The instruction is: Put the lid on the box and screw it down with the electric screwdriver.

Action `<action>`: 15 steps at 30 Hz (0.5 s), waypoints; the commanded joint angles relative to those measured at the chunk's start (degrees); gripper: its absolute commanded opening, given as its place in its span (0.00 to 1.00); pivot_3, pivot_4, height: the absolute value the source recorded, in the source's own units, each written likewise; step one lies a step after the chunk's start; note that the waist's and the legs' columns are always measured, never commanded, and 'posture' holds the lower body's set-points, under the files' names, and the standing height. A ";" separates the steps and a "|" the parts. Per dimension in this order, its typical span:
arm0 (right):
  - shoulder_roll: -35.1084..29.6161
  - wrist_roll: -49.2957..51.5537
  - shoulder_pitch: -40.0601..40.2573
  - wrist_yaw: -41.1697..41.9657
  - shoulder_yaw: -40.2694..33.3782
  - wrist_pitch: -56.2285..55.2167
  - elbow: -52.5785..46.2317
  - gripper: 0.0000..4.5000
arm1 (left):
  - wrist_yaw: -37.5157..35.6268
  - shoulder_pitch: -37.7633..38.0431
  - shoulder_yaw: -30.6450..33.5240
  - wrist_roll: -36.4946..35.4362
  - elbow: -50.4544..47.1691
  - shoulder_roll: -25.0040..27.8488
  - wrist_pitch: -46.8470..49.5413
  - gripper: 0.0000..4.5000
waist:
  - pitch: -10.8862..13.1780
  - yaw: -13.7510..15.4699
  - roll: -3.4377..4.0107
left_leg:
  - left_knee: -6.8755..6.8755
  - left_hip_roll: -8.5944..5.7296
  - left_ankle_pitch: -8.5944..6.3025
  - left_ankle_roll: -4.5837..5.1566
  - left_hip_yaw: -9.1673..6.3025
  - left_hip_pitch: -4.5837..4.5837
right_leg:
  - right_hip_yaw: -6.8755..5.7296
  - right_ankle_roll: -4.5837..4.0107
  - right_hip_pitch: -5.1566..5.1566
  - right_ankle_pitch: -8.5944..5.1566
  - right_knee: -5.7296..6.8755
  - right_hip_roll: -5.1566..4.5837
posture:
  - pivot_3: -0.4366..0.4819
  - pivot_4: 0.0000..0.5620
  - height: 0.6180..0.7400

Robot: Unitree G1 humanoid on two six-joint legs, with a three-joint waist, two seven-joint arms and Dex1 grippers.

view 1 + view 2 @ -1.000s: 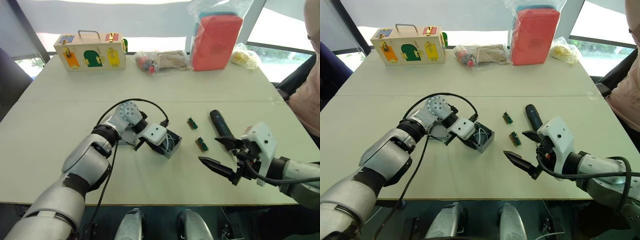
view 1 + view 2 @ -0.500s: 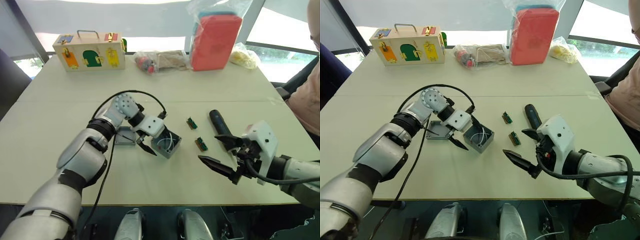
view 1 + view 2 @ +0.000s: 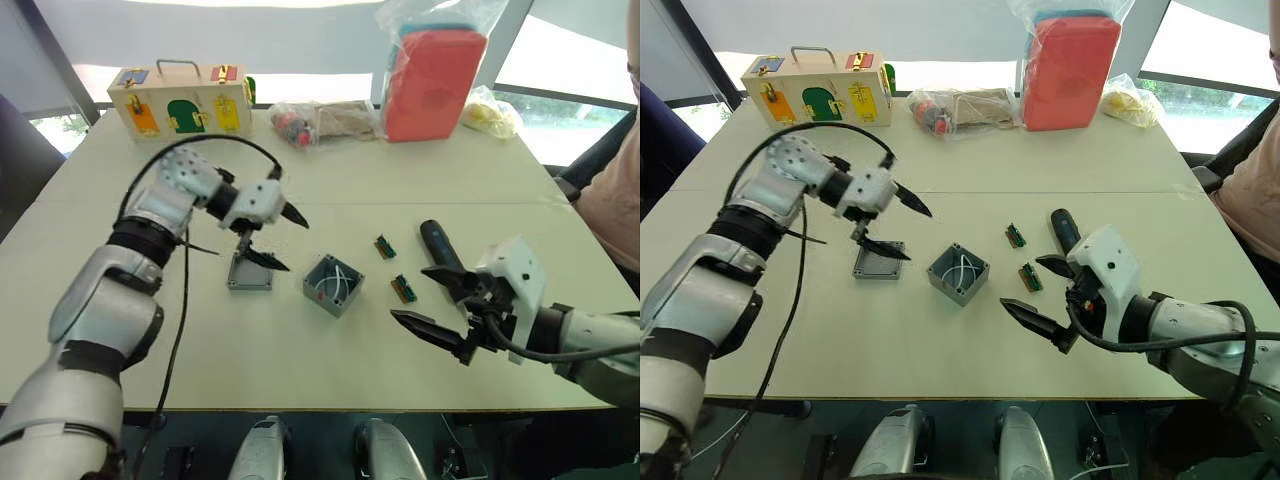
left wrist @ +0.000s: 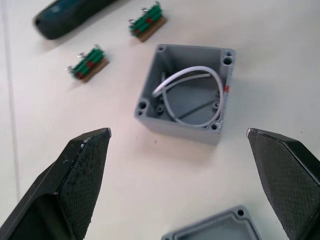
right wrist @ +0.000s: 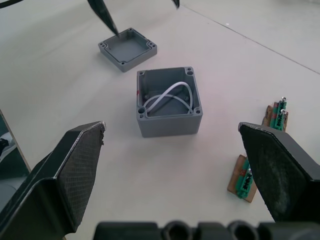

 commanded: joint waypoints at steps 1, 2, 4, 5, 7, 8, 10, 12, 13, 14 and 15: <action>-1.09 -0.43 -2.83 2.14 -1.18 -2.17 0.56 1.00 | 12.42 4.96 8.05 0.74 -8.62 2.93 10.53 1.00 | 0.00 -0.08 0.01 | 0.00 0.01 0.00 0.00 0.00 0.00 | 0.00 0.01 0.00 0.00 0.01 0.00 | 0.48 0.27 0.92; -1.69 -0.21 -3.99 3.25 -1.37 -2.30 1.00 1.00 | 17.62 8.44 9.86 1.57 -13.09 4.13 15.75 1.00 | 0.00 -0.16 0.01 | 0.00 0.03 0.00 0.00 -0.03 0.03 | 0.01 0.03 0.00 0.01 0.04 -0.02 | 0.48 0.27 0.92; -3.29 0.16 -6.73 6.17 -1.24 -2.35 2.22 1.00 | 28.54 16.93 13.77 2.73 -24.84 6.24 30.05 1.00 | 0.00 -0.58 0.09 | -0.01 0.06 0.00 0.00 -0.14 0.06 | 0.03 0.21 -0.01 0.11 0.05 -0.01 | 0.48 0.27 0.92; -4.10 0.21 -8.06 7.59 -0.89 -2.27 2.93 1.00 | 32.52 20.78 15.65 2.65 -30.45 6.94 36.38 1.00 | 0.00 -1.10 0.11 | -0.01 0.08 -0.01 0.01 -0.16 0.08 | 0.06 0.22 -0.01 0.11 0.06 -0.02 | 0.48 0.27 0.92; -5.11 0.00 -9.84 9.56 -0.20 -2.25 4.02 1.00 | 39.05 25.30 19.01 1.99 -38.59 6.68 47.31 1.00 | 0.08 -1.33 -0.05 | -0.02 0.12 -0.01 0.01 -0.24 0.07 | 0.06 0.22 0.00 0.11 0.08 0.00 | 0.48 0.27 0.92; -5.41 -0.24 -10.39 10.26 0.08 -2.31 4.47 1.00 | 41.96 26.47 20.31 1.73 -41.37 6.01 51.83 1.00 | 0.16 -1.17 -0.19 | -0.02 0.12 -0.01 0.01 -0.31 0.05 | 0.01 0.22 -0.01 0.11 0.12 0.01 | 0.48 0.27 0.92; -5.66 -0.82 -11.68 11.32 0.99 -2.36 5.26 1.00 | 46.41 28.88 21.31 2.51 -45.53 5.11 56.66 1.00 | 0.23 -0.41 -0.30 | 0.00 0.08 0.00 0.00 -0.51 -0.02 | -0.13 0.22 0.00 0.11 0.13 0.02 | 0.48 0.27 0.92; -5.65 -1.43 -13.49 12.49 2.43 -2.35 6.09 1.00 | 51.04 31.40 22.93 2.49 -49.70 3.37 62.88 1.00 | 0.22 0.10 -0.29 | 0.02 0.04 0.00 -0.01 -0.51 -0.02 | -0.13 0.22 0.03 0.12 0.12 -0.01 | 0.48 0.27 0.92; -5.66 -2.19 -14.94 13.53 3.82 -2.44 6.68 1.00 | 53.83 33.00 23.96 2.24 -52.25 1.92 66.74 1.00 | 0.21 0.15 -0.27 | 0.03 0.01 0.01 -0.01 -0.50 0.00 | -0.12 0.22 0.06 0.12 0.10 -0.05 | 0.48 0.27 0.92; -5.79 -3.16 -16.23 14.76 5.27 -2.58 7.10 1.00 | 56.80 34.03 25.49 1.95 -54.00 -0.03 70.89 1.00 | 0.20 0.14 -0.27 | 0.03 -0.02 0.01 -0.01 -0.49 0.03 | -0.11 0.21 0.10 0.12 0.10 -0.08 | 0.48 0.27 0.92; -6.12 -4.46 -17.39 16.15 6.81 -2.75 7.37 1.00 | 59.18 34.75 26.78 1.76 -55.24 -1.66 74.34 1.00 | 0.20 0.06 -0.25 | 0.03 -0.03 0.01 -0.01 -0.48 0.05 | -0.11 0.21 0.11 0.12 0.07 -0.09 | 0.48 0.27 0.92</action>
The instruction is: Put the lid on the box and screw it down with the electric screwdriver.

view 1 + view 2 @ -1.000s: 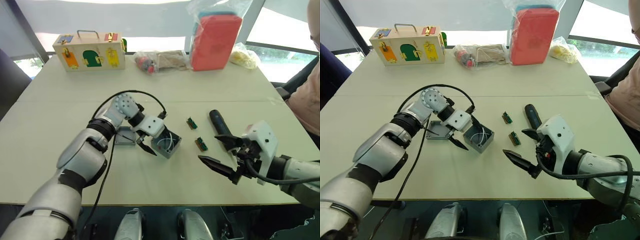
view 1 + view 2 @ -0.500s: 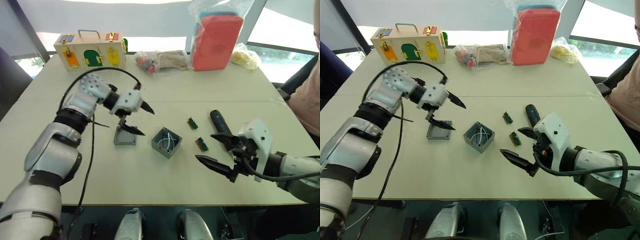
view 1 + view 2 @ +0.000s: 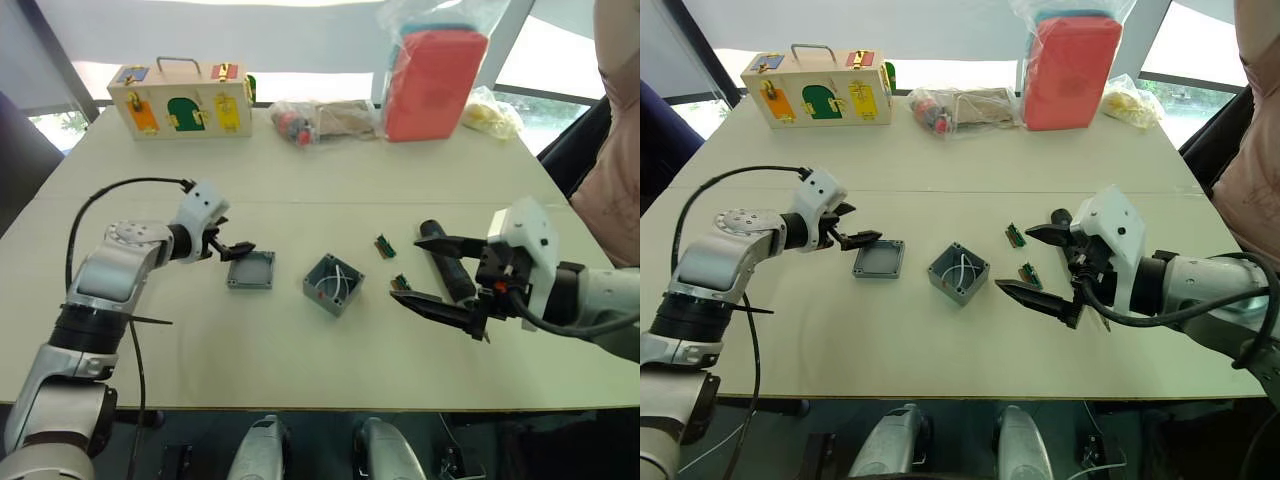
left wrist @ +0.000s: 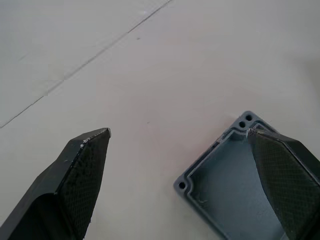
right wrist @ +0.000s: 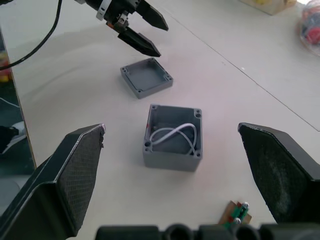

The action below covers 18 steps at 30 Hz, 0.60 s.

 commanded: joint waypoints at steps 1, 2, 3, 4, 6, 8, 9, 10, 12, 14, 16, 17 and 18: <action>-1.27 -3.91 -4.32 4.61 4.00 -1.40 1.03 1.00 | 9.52 2.85 4.99 -0.44 -7.01 -5.33 13.30 1.00 | -0.01 -0.07 0.02 | 0.00 -0.01 0.00 0.00 0.01 0.01 | 0.01 0.00 0.02 0.00 0.00 -0.01 | 0.48 0.27 0.92; -1.55 -5.06 -5.21 5.85 5.13 -1.52 1.26 1.00 | 10.72 3.15 5.89 -0.64 -7.69 -6.39 15.72 1.00 | 0.00 -0.08 0.00 | 0.00 -0.01 0.00 0.00 0.01 0.01 | 0.01 0.00 0.02 0.00 0.00 -0.01 | 0.48 0.27 0.92; -1.73 -6.15 -6.13 6.99 6.18 -1.67 1.58 1.00 | 11.55 3.52 6.54 -0.93 -8.48 -7.23 17.89 1.00 | 0.02 -0.09 -0.02 | 0.00 -0.01 0.00 0.00 -0.02 0.00 | -0.01 0.00 0.01 0.00 0.00 0.02 | 0.48 0.27 0.92; -1.80 -7.12 -6.95 7.94 7.06 -1.84 1.94 1.00 | 12.18 3.88 7.00 -1.23 -9.25 -7.91 19.60 1.00 | 0.02 -0.09 -0.03 | 0.00 0.00 0.00 0.00 -0.05 0.00 | -0.03 0.00 0.00 0.00 0.01 0.04 | 0.48 0.27 0.92; -1.68 -8.74 -8.20 9.34 8.25 -2.06 2.64 1.00 | 12.99 4.34 7.34 -1.82 -10.38 -8.74 21.73 1.00 | 0.02 -0.11 -0.02 | 0.00 0.01 0.00 -0.01 -0.07 -0.01 | -0.03 0.00 -0.02 0.00 0.02 0.07 | 0.48 0.27 0.92; -1.40 -10.33 -9.46 10.56 9.29 -2.22 3.47 1.00 | 13.93 4.83 7.54 -2.20 -10.79 -9.66 23.02 1.00 | 0.01 -0.10 0.00 | -0.01 0.01 0.01 -0.01 -0.08 -0.01 | -0.04 -0.01 -0.03 0.00 0.03 0.07 | 0.48 0.27 0.92; -1.21 -11.02 -10.06 11.03 9.71 -2.22 3.83 1.00 | 14.48 5.13 7.54 -2.11 -10.63 -10.01 23.33 1.00 | 0.00 -0.07 0.00 | -0.01 0.01 0.01 -0.02 -0.07 0.00 | -0.04 -0.01 -0.02 0.00 0.03 0.06 | 0.48 0.27 0.92; -1.01 -11.49 -10.50 11.40 9.95 -2.16 4.06 1.00 | 14.88 5.39 7.71 -2.09 -10.30 -10.34 23.72 1.00 | 0.00 -0.06 0.00 | -0.01 0.00 0.01 -0.02 -0.07 0.00 | -0.04 -0.01 -0.02 0.00 0.03 0.04 | 0.48 0.27 0.92; -0.79 -12.11 -10.84 12.10 9.99 -1.94 4.25 1.00 | 15.76 5.98 8.17 -2.12 -10.04 -10.84 24.70 0.87 | 0.00 -0.05 0.00 | -0.01 -0.01 0.02 -0.04 -0.07 0.00 | -0.04 -0.01 -0.02 0.00 0.03 0.03 | 0.48 0.27 0.92; -0.74 -12.63 -10.82 12.67 9.81 -1.72 4.28 1.00 | 16.28 6.62 8.62 -2.54 -10.39 -11.35 25.76 0.72 | 0.00 -0.08 0.00 | -0.01 -0.01 0.02 -0.04 -0.07 0.00 | -0.04 -0.02 -0.01 0.00 0.02 0.01 | 0.48 0.27 0.92; -0.73 -13.01 -10.69 13.15 9.53 -1.53 4.29 1.00 | 16.70 7.15 8.79 -2.83 -10.84 -11.72 26.35 0.55 | -0.01 -0.08 0.02 | -0.01 -0.01 0.02 -0.04 -0.07 0.00 | -0.04 -0.02 -0.01 0.00 0.02 0.01 | 0.48 0.27 0.92; -0.71 -13.10 -10.61 13.29 9.36 -1.40 4.33 1.00 | 16.83 7.33 8.93 -3.15 -11.15 -11.97 26.82 0.47 | -0.01 -0.08 0.02 | -0.01 -0.01 0.02 -0.04 -0.07 0.00 | -0.03 -0.02 -0.01 0.00 0.02 0.00 | 0.48 0.27 0.92; -0.73 -13.18 -10.49 13.47 9.18 -1.31 4.38 1.00 | 16.91 7.52 9.02 -3.48 -11.59 -12.28 27.19 0.39 | -0.01 -0.06 0.02 | -0.01 -0.01 0.02 -0.04 -0.07 0.01 | -0.03 -0.02 -0.01 0.00 0.02 0.00 | 0.48 0.27 0.92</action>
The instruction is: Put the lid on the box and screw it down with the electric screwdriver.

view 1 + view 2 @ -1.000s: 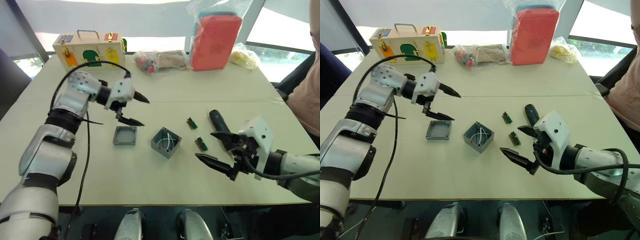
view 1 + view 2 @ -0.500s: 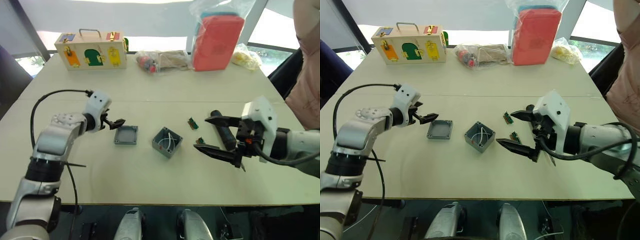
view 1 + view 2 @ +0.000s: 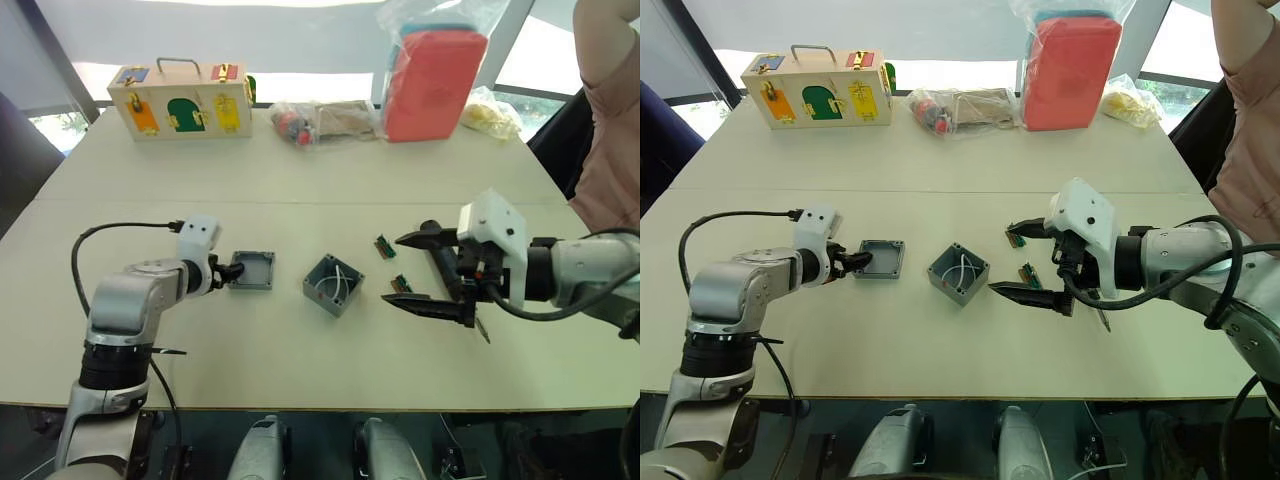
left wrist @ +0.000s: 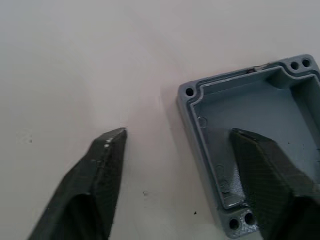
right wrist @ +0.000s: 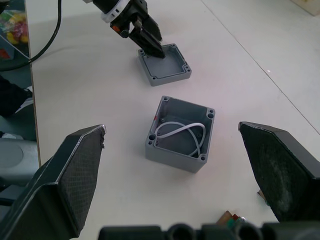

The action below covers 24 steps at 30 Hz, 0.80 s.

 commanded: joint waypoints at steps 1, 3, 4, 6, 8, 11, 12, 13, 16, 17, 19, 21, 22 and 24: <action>0.27 -0.42 -0.45 0.80 -1.74 -0.46 -0.30 1.00 | 0.35 1.31 0.61 -1.41 -1.88 -1.13 2.21 0.31 | 0.00 0.06 0.00 | 0.00 0.00 0.00 0.00 0.00 0.00 | 0.00 0.00 0.01 0.00 0.00 -0.01 | 0.48 0.27 0.92; 0.34 -0.63 -0.23 1.06 -1.95 -0.32 -0.03 1.00 | 0.73 1.19 0.98 -1.63 -2.21 -1.66 2.67 0.11 | -0.01 0.05 0.01 | 0.00 -0.02 0.00 -0.01 0.00 0.00 | 0.00 0.00 0.02 0.00 0.00 -0.03 | 0.48 0.27 0.92; 0.47 -0.55 -0.06 1.12 -2.13 -0.23 0.17 1.00 | 0.93 0.98 1.28 -1.79 -2.26 -1.94 2.89 0.02 | -0.01 0.03 0.01 | 0.00 -0.02 0.01 -0.01 0.00 0.01 | 0.00 -0.01 0.02 0.00 0.00 -0.03 | 0.48 0.27 0.92; 0.94 -0.19 0.25 1.12 -2.47 0.02 0.81 1.00 | 1.23 0.42 1.64 -1.94 -2.21 -2.13 2.75 0.02 | -0.01 0.03 0.01 | 0.00 -0.02 0.01 -0.01 -0.01 0.02 | 0.00 -0.01 0.02 0.00 0.00 -0.03 | 0.48 0.27 0.92; 1.52 -0.23 0.34 1.18 -2.43 0.10 1.62 1.00 | 1.24 -0.50 2.36 -2.38 -1.93 -2.39 1.95 0.02 | -0.01 0.04 0.01 | 0.00 -0.02 0.01 -0.01 0.00 0.02 | 0.00 -0.01 0.02 0.00 0.00 -0.03 | 0.48 0.27 0.92; 3.68 1.67 -0.24 0.13 -2.86 1.40 3.86 1.00 | 0.58 -2.55 3.54 -3.14 -1.93 -3.30 -3.11 0.02 | -0.01 0.10 0.00 | 0.00 -0.04 0.02 -0.03 -0.01 0.01 | 0.00 -0.01 0.02 0.00 0.00 -0.04 | 0.48 0.27 0.92; 4.86 2.95 -0.73 -0.74 -3.10 2.34 5.28 1.00 | -0.55 -3.83 4.61 -4.19 -2.36 -4.34 -7.69 0.02 | 0.01 0.08 -0.02 | 0.00 -0.04 0.02 -0.03 -0.01 0.01 | 0.00 -0.02 0.03 0.00 0.00 -0.04 | 0.48 0.27 0.92; 5.70 3.75 -1.09 -1.31 -3.30 3.08 6.25 1.00 | -1.34 -4.67 5.29 -4.97 -2.58 -5.07 -11.03 0.02 | 0.01 0.14 -0.03 | 0.00 -0.04 0.03 -0.05 -0.01 0.00 | 0.00 -0.02 0.03 0.01 -0.01 -0.04 | 0.48 0.27 0.92; 9.27 6.85 -2.92 -4.26 -4.19 5.75 9.93 1.00 | -4.03 -6.72 6.31 -7.49 -4.08 -7.66 -19.90 0.02 | 0.02 0.15 -0.04 | 0.00 -0.05 0.08 -0.15 -0.02 -0.06 | 0.00 -0.05 0.01 0.02 -0.05 -0.09 | 0.48 0.27 0.92; 11.19 8.83 -3.88 -6.79 -4.74 7.23 11.61 1.00 | -5.04 -6.87 5.54 -7.93 -4.46 -8.23 -22.10 0.02 | 0.01 0.07 -0.03 | 0.00 -0.06 0.09 -0.15 -0.01 -0.06 | 0.00 -0.07 0.01 0.02 -0.07 -0.10 | 0.48 0.27 0.92; 13.95 11.96 -5.38 -10.53 -5.65 9.54 13.87 1.00 | -6.16 -6.86 3.95 -8.00 -4.32 -8.92 -25.98 0.02 | -0.01 -0.05 0.01 | -0.01 -0.07 0.09 -0.15 0.04 -0.05 | 0.01 -0.07 0.02 0.03 -0.09 -0.13 | 0.48 0.27 0.92; 17.15 16.41 -6.61 -15.31 -6.77 11.67 16.04 1.00 | -7.39 -6.81 1.66 -7.62 -3.72 -10.25 -30.77 0.02 | -0.01 -0.08 0.02 | -0.04 -0.06 0.08 -0.15 0.14 -0.02 | 0.05 -0.06 0.00 0.04 -0.09 -0.14 | 0.48 0.27 0.92; 18.41 17.83 -7.10 -17.35 -7.18 12.39 16.80 1.00 | -8.02 -6.70 0.57 -7.25 -3.37 -10.67 -32.93 0.02 | -0.02 -0.03 0.02 | -0.04 -0.05 0.09 -0.15 0.14 -0.03 | 0.05 -0.05 -0.01 0.04 -0.08 -0.12 | 0.48 0.27 0.92; 21.21 21.80 -7.71 -22.28 -8.01 13.21 18.15 1.00 | -8.40 -6.24 -1.27 -6.31 -2.33 -11.59 -36.41 0.02 | -0.01 0.01 0.02 | -0.04 -0.05 0.09 -0.15 0.13 -0.03 | 0.05 -0.05 -0.02 0.04 -0.06 -0.09 | 0.48 0.27 0.92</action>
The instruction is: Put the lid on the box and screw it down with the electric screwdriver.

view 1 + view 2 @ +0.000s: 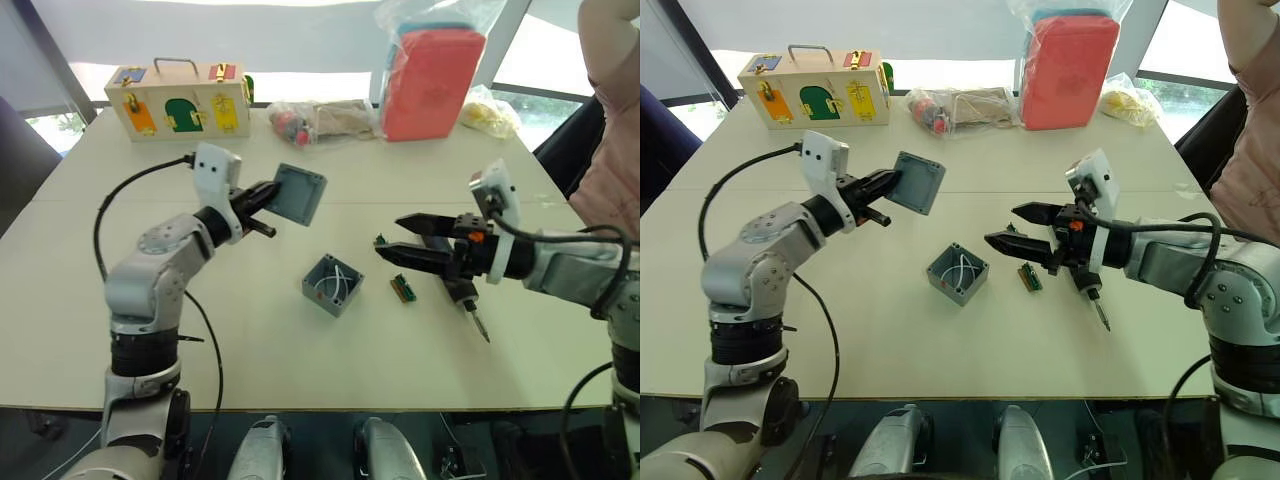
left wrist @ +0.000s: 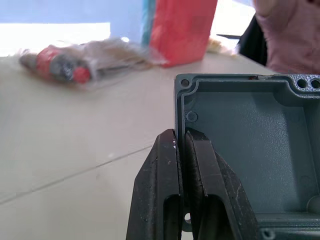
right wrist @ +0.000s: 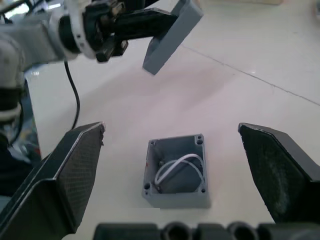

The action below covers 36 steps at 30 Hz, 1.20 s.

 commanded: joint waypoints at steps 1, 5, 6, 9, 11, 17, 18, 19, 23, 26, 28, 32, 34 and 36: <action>5.01 10.01 -2.02 -11.52 -3.27 1.16 2.09 1.00 | -1.61 0.55 -3.45 1.54 0.95 -1.34 -8.82 0.02 | 0.00 0.01 0.00 | 0.00 0.00 0.00 0.00 0.00 0.00 | 0.00 0.00 0.00 0.00 0.01 0.00 | 0.48 0.27 0.92; 9.43 17.19 -1.84 -22.72 -2.94 0.21 2.70 1.00 | -1.69 1.31 -5.27 2.24 2.81 -2.22 -13.12 0.02 | 0.01 -0.02 0.01 | 0.00 -0.01 0.00 0.00 0.02 -0.01 | 0.01 0.00 -0.01 0.00 0.02 0.02 | 0.48 0.27 0.92; 10.32 18.34 -1.74 -24.82 -2.57 -0.23 2.66 1.00 | -1.52 1.31 -5.59 2.43 3.28 -2.47 -13.81 0.02 | 0.01 -0.03 0.01 | 0.00 -0.01 0.00 0.01 0.02 -0.02 | 0.01 0.00 -0.02 0.00 0.02 0.03 | 0.48 0.27 0.92; 12.85 21.72 -1.49 -30.12 -1.20 -1.75 2.11 1.00 | -1.88 1.52 -6.35 2.40 3.67 -3.02 -15.48 0.02 | 0.01 -0.01 0.01 | 0.01 -0.01 0.00 0.01 0.02 -0.03 | 0.01 0.01 -0.02 0.00 0.02 0.04 | 0.48 0.27 0.92; 15.27 22.91 -1.24 -33.32 0.46 -3.02 1.54 1.00 | -1.70 1.42 -6.80 2.46 3.98 -3.38 -16.17 0.02 | 0.01 -0.05 0.01 | 0.01 -0.01 0.00 0.01 0.02 -0.03 | 0.01 0.01 -0.02 0.00 0.02 0.04 | 0.48 0.27 0.92; 18.11 22.87 -1.59 -36.62 3.06 -5.16 1.24 1.00 | -1.42 1.16 -7.24 2.53 4.57 -4.00 -17.24 0.02 | 0.01 -0.11 0.03 | 0.00 0.00 0.00 0.02 0.00 -0.02 | 0.00 0.02 -0.04 0.00 0.03 0.11 | 0.48 0.27 0.92; 18.32 22.76 -1.69 -36.76 3.26 -5.47 1.28 1.00 | -1.38 1.27 -7.27 2.52 4.48 -4.04 -17.26 0.02 | 0.01 -0.07 0.03 | 0.00 0.00 0.00 0.02 0.00 -0.03 | 0.00 0.02 -0.04 0.00 0.03 0.11 | 0.48 0.27 0.92; 18.52 22.63 -1.79 -36.87 3.45 -5.80 1.40 1.00 | -1.31 1.38 -7.34 2.55 4.38 -4.09 -17.27 0.02 | 0.01 -0.05 0.03 | 0.00 0.00 0.00 0.02 0.00 -0.03 | 0.00 0.02 -0.03 0.00 0.03 0.11 | 0.48 0.27 0.92; 18.98 22.28 -2.12 -36.98 3.86 -6.67 1.64 1.00 | -1.14 1.59 -7.48 2.58 4.14 -4.19 -17.29 0.02 | 0.01 -0.09 0.03 | 0.00 0.00 0.00 0.02 0.00 -0.03 | 0.00 0.02 -0.03 0.00 0.03 0.11 | 0.48 0.27 0.92; 19.61 21.63 -2.58 -36.87 4.32 -7.33 2.00 0.89 | -0.95 1.68 -7.54 2.49 4.06 -4.19 -17.26 0.00 | 0.01 -0.12 0.03 | 0.00 0.00 -0.01 0.02 -0.01 -0.03 | 0.00 0.02 -0.04 0.00 0.03 0.11 | 0.48 0.27 0.92; 19.95 21.22 -2.69 -36.61 4.60 -7.77 2.05 0.77 | -0.90 1.83 -7.63 2.43 4.00 -4.19 -17.24 0.00 | 0.01 -0.12 0.03 | 0.00 0.00 -0.01 0.02 -0.01 -0.03 | 0.00 0.02 -0.04 0.00 0.03 0.12 | 0.48 0.27 0.92; 19.98 21.01 -2.73 -36.37 4.65 -8.15 2.01 0.49 | -0.65 2.26 -7.74 2.48 3.89 -4.18 -17.18 0.00 | 0.01 -0.10 0.03 | 0.00 0.00 -0.01 0.02 -0.01 -0.03 | 0.00 0.02 -0.04 0.00 0.03 0.12 | 0.48 0.27 0.92; 19.86 20.70 -2.86 -36.03 4.55 -8.22 1.95 0.32 | -0.56 2.31 -7.74 2.41 3.79 -4.10 -17.03 0.00 | 0.01 -0.11 0.03 | 0.00 0.01 -0.01 0.02 -0.01 -0.03 | 0.00 0.02 -0.04 0.00 0.03 0.12 | 0.48 0.27 0.92; 19.49 20.44 -3.00 -35.51 4.24 -8.16 1.79 0.12 | -0.61 2.49 -7.78 2.25 3.64 -3.90 -16.83 0.00 | 0.01 -0.12 0.03 | 0.00 0.01 -0.01 0.02 -0.01 -0.03 | 0.00 0.02 -0.04 0.00 0.03 0.12 | 0.48 0.27 0.92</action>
